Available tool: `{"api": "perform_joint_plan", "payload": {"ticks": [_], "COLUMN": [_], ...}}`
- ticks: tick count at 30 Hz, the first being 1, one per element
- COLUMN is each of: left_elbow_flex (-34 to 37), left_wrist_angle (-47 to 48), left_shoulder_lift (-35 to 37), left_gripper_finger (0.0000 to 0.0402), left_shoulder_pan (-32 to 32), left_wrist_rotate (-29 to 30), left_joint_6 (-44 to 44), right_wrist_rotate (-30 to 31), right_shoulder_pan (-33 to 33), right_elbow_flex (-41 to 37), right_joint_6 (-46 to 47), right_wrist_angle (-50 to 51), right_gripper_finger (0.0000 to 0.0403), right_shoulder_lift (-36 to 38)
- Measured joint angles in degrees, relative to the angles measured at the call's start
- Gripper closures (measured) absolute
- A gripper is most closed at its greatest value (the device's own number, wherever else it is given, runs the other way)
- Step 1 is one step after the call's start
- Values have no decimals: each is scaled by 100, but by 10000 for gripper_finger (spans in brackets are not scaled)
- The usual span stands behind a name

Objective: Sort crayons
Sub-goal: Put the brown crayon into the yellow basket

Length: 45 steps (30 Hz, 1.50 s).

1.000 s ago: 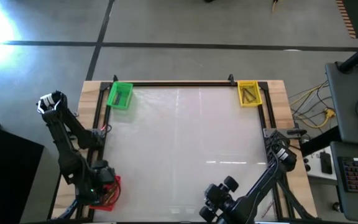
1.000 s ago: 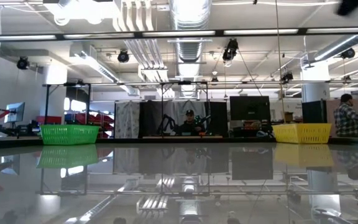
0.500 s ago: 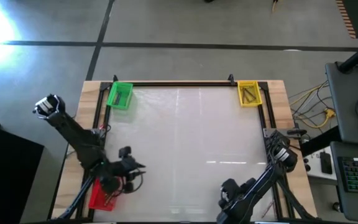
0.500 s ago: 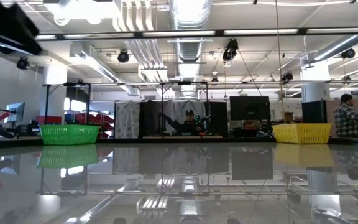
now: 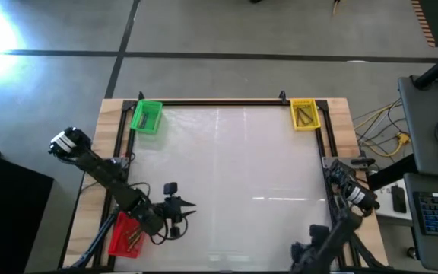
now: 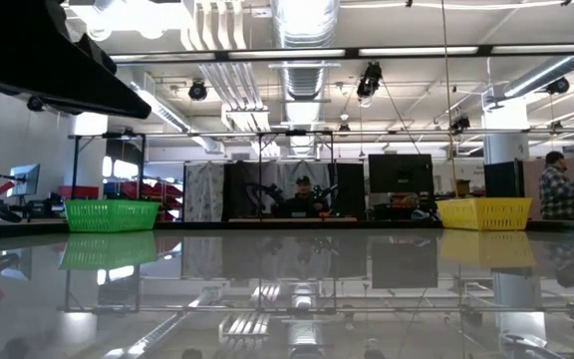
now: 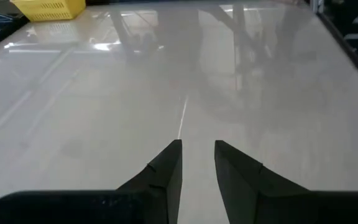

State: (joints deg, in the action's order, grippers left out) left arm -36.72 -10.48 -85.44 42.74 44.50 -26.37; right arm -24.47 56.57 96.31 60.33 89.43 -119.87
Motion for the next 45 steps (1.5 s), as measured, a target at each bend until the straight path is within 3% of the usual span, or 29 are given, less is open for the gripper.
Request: {"api": "perform_joint_plan", "payload": {"ticks": [7,15,22,35,39,45], "left_elbow_flex": [-112,-274,-366,-362,-359,-353], "left_wrist_angle": [22,35,66,123,140,89], "left_shoulder_lift": [-147,-99,-99,-97,-97,96], "left_gripper_finger": [324,324,324,324,324,324], "left_shoulder_pan": [13,-20,-20,-29,-66,-76], "left_wrist_rotate": [1,160,156,156,124,-460], "left_joint_6": [39,567,595,640,615,125], "right_wrist_rotate": [-10,51,669,831,861,1047], "right_shoulder_pan": [729,1064,1029,967,756,471], "right_elbow_flex": [0,-193,-536,-775,-774,-776], "right_joint_6": [-1196,-2133,-1920,-1691,-1717,-1748], "right_wrist_angle": [-51,-505,-1139,-1730,-1762,-1777], "right_gripper_finger": [291,291,291,296,327,386], "right_shoulder_lift": [6,9,33,30,45,57]}}
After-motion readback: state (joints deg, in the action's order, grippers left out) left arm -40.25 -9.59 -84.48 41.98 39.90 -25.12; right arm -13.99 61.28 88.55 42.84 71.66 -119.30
